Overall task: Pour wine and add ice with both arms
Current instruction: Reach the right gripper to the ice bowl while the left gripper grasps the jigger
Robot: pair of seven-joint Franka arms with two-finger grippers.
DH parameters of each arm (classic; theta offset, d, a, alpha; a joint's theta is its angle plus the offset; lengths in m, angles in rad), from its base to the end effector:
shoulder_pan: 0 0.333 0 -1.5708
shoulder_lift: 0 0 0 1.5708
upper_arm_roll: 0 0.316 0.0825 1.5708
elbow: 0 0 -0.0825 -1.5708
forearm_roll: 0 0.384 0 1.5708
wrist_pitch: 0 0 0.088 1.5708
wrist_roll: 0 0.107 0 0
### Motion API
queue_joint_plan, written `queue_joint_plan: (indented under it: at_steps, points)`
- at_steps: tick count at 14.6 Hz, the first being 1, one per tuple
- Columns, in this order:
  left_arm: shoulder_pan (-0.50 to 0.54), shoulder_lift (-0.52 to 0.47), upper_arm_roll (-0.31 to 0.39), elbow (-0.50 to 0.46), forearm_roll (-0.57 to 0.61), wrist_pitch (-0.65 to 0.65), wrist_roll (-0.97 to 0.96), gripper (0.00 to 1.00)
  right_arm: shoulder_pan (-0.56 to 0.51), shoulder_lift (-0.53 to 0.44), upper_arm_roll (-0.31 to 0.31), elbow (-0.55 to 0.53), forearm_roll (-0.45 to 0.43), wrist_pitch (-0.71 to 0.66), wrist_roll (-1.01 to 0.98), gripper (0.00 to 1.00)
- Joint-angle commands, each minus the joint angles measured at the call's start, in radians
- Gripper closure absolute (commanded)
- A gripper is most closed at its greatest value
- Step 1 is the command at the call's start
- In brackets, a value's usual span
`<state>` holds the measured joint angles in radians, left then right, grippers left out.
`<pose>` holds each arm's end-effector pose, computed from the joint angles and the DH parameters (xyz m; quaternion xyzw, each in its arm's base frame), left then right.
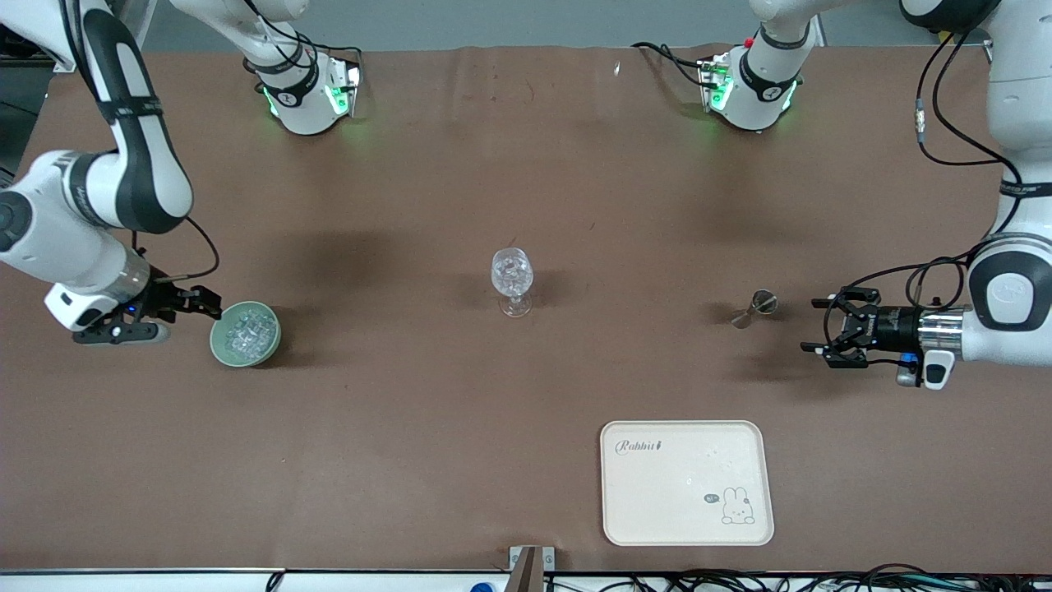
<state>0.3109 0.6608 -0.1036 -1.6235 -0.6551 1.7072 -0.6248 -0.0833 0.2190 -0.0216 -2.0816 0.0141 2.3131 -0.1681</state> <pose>0.6299 0.0808 0.2254 0.7664 0.4845 -0.3303 0.2621 0.5766 -0.0602 0.3231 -0.9996 -0.0271 -0.0066 0.0020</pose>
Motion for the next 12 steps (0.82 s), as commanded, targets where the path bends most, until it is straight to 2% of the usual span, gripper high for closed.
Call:
queue_joint_plan:
  at_steps: [1,7,12]
  points:
    - [0.007,0.014,-0.007,-0.05,-0.056,0.049,0.0,0.02,0.022,0.052,0.0,-0.011,0.003,0.083,0.033,0.19]
    - [0.007,0.069,-0.007,-0.085,-0.133,0.054,0.042,0.11,0.031,0.147,-0.001,-0.011,0.003,0.19,0.053,0.31]
    - [0.004,0.086,-0.008,-0.107,-0.153,0.051,0.091,0.15,0.036,0.175,0.0,-0.011,0.003,0.204,0.055,0.37]
